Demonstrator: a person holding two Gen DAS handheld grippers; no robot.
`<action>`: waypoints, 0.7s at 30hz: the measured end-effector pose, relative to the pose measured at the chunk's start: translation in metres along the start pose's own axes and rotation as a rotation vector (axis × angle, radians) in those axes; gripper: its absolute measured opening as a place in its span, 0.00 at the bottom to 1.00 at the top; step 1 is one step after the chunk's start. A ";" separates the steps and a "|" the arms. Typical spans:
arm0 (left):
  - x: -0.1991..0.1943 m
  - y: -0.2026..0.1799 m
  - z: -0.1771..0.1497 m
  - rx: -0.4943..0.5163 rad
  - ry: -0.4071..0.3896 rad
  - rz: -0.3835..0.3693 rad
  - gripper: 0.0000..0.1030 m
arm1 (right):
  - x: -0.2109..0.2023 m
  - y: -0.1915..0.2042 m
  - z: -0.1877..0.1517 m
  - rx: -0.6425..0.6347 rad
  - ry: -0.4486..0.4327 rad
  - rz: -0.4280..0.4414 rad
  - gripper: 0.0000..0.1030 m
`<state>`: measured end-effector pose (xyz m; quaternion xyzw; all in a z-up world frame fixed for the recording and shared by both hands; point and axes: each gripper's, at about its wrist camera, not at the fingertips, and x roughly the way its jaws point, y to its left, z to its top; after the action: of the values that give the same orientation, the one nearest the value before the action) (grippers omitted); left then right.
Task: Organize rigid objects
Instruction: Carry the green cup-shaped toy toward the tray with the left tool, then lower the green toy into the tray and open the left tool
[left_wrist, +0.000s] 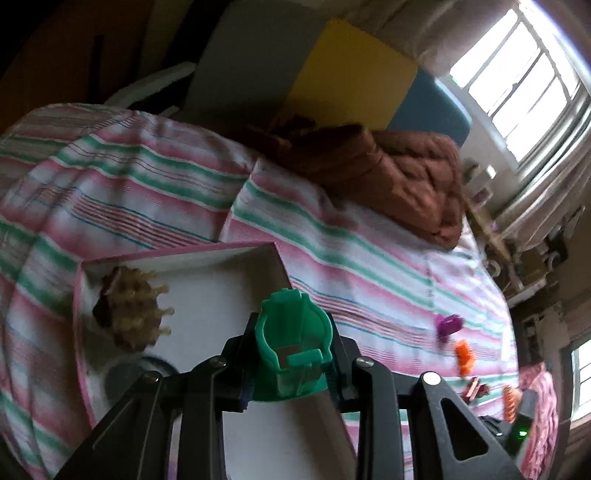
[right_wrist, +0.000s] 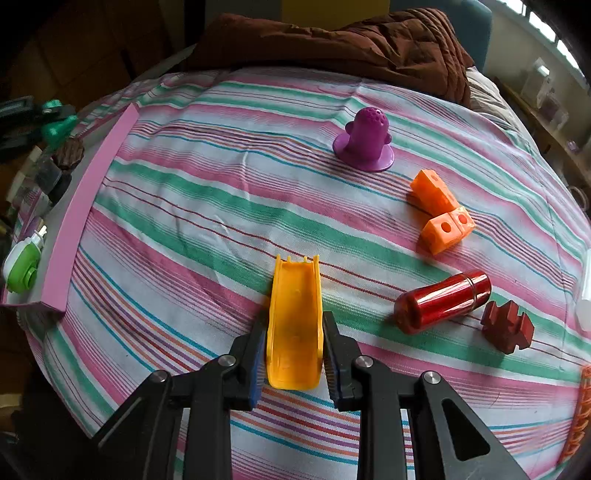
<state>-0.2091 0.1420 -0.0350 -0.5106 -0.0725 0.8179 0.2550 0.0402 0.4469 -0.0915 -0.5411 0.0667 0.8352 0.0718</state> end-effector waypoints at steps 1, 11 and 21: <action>0.009 0.002 0.002 0.000 0.005 0.030 0.29 | 0.001 0.001 0.001 0.001 0.000 0.000 0.26; 0.046 0.018 0.019 0.068 0.001 0.222 0.36 | 0.003 0.003 0.003 0.001 0.000 0.001 0.26; 0.001 0.021 0.006 0.065 -0.059 0.203 0.45 | 0.001 0.005 0.002 -0.001 -0.003 -0.005 0.26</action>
<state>-0.2218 0.1249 -0.0411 -0.4825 -0.0014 0.8561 0.1852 0.0366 0.4423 -0.0911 -0.5399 0.0649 0.8360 0.0737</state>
